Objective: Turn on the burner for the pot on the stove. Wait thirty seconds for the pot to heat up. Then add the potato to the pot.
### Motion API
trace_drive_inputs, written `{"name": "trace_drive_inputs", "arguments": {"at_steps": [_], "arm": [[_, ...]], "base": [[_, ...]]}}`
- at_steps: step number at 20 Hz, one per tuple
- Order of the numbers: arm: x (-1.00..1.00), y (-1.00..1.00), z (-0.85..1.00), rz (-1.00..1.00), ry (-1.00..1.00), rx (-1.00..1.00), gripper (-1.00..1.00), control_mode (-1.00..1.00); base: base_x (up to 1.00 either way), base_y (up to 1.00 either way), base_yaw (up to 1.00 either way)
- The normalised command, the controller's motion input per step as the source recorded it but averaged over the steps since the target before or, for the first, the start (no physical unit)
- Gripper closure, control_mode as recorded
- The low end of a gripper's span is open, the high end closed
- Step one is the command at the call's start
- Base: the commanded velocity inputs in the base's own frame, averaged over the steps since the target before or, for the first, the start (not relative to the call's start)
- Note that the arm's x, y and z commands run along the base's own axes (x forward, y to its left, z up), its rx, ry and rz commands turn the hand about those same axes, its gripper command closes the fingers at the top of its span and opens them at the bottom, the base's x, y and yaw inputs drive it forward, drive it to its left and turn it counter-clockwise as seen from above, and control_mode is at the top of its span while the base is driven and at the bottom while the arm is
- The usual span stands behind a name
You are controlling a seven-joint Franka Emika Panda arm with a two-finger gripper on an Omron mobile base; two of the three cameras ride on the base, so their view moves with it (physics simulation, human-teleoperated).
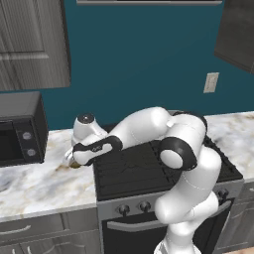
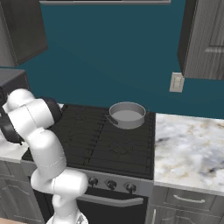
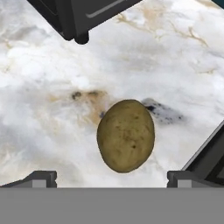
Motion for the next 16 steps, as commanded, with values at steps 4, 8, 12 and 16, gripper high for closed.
{"name": "trace_drive_inputs", "arguments": {"at_steps": [4, 8, 12, 16], "arm": [[0.06, 0.13, -0.17, -0.01, 0.02, 0.00, -1.00, -1.00], [0.09, 0.10, -0.15, -0.01, 0.02, 0.00, -1.00, -1.00], [0.15, 0.13, -0.21, 0.00, 0.01, 0.00, -1.00, -1.00], [0.16, 0.05, -0.19, 0.00, 0.00, 0.00, -1.00, -1.00]], "base": [[0.00, 0.00, 0.00], [0.00, 0.00, 0.00], [0.00, 0.00, 0.00], [0.00, 0.00, 0.00]]}}
